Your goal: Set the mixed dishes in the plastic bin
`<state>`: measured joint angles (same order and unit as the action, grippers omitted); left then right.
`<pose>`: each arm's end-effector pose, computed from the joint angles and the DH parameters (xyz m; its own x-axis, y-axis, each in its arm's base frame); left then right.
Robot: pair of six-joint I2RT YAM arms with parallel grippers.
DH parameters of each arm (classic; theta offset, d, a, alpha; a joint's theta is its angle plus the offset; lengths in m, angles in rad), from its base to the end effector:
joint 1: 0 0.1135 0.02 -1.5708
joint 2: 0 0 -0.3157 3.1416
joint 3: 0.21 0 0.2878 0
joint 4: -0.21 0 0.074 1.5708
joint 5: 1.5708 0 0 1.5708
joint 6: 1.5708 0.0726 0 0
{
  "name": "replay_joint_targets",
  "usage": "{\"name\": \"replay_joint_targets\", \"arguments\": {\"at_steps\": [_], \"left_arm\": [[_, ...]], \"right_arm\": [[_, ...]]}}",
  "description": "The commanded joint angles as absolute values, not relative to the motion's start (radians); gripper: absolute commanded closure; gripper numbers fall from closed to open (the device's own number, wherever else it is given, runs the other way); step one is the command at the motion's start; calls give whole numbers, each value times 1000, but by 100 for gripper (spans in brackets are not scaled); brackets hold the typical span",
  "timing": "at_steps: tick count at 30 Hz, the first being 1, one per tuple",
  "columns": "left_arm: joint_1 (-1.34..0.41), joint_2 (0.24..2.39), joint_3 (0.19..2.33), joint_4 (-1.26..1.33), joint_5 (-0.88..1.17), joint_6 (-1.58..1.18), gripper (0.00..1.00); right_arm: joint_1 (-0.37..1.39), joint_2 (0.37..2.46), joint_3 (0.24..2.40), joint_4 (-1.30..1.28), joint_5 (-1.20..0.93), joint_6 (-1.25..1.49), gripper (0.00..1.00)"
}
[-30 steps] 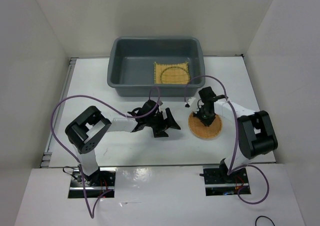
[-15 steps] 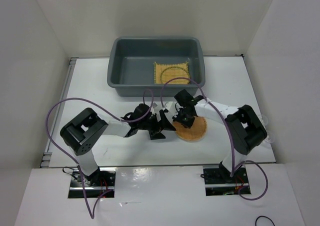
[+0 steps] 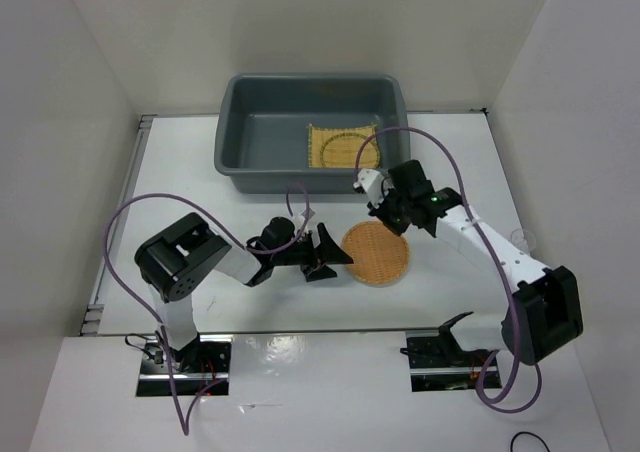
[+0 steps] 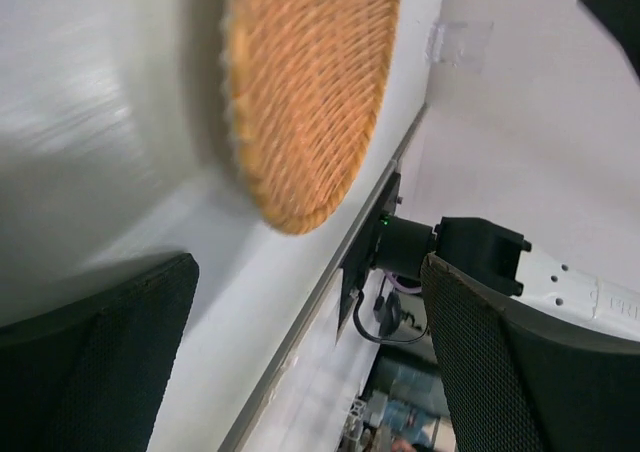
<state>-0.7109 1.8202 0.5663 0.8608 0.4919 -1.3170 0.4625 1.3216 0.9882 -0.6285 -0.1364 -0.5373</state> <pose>0.2581 -0.2675 0.1178 -0.9496 -0.3082 -0.0568 -0.0535 0.3382 -0.9396 0.2741 0.1477 0.2643 -0.3688 -0.7505 -0.5485 -0.8153 0.5446 -0.1969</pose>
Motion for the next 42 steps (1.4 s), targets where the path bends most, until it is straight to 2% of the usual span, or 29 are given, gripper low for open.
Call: {"name": "replay_joint_targets", "arguments": {"at_steps": [1, 10, 13, 23, 29, 30, 31, 37, 38, 39, 42], "left_arm": [[-747, 1922, 612, 865, 503, -1255, 0], [-747, 2019, 680, 913, 503, -1273, 0], [-756, 2074, 715, 956, 534, -1295, 0], [-756, 2129, 735, 1012, 525, -1313, 18], [-765, 2148, 753, 993, 537, -1299, 38], [-765, 2138, 762, 953, 537, -1286, 43], [-765, 2138, 771, 940, 537, -1285, 53], [-765, 2100, 772, 858, 537, -1255, 81], [-765, 2089, 772, 829, 552, -1255, 93], [-765, 2050, 772, 795, 552, -1241, 99], [-775, 1918, 805, 599, 552, -1180, 100]], "right_arm": [[411, 1301, 936, -661, 0, -573, 100], [335, 1258, 749, -654, 66, -617, 100], [310, 1331, 749, -644, 66, -617, 100], [261, 1655, 813, -555, 0, -566, 100], [261, 1688, 825, -546, -20, -557, 100], [261, 1672, 825, -546, -34, -557, 100], [261, 1672, 825, -546, -34, -557, 100], [249, 1609, 825, -537, -25, -548, 100], [249, 1592, 834, -546, -11, -548, 100], [239, 1573, 834, -558, 6, -534, 100], [239, 1462, 862, -580, 118, -485, 100]]}}
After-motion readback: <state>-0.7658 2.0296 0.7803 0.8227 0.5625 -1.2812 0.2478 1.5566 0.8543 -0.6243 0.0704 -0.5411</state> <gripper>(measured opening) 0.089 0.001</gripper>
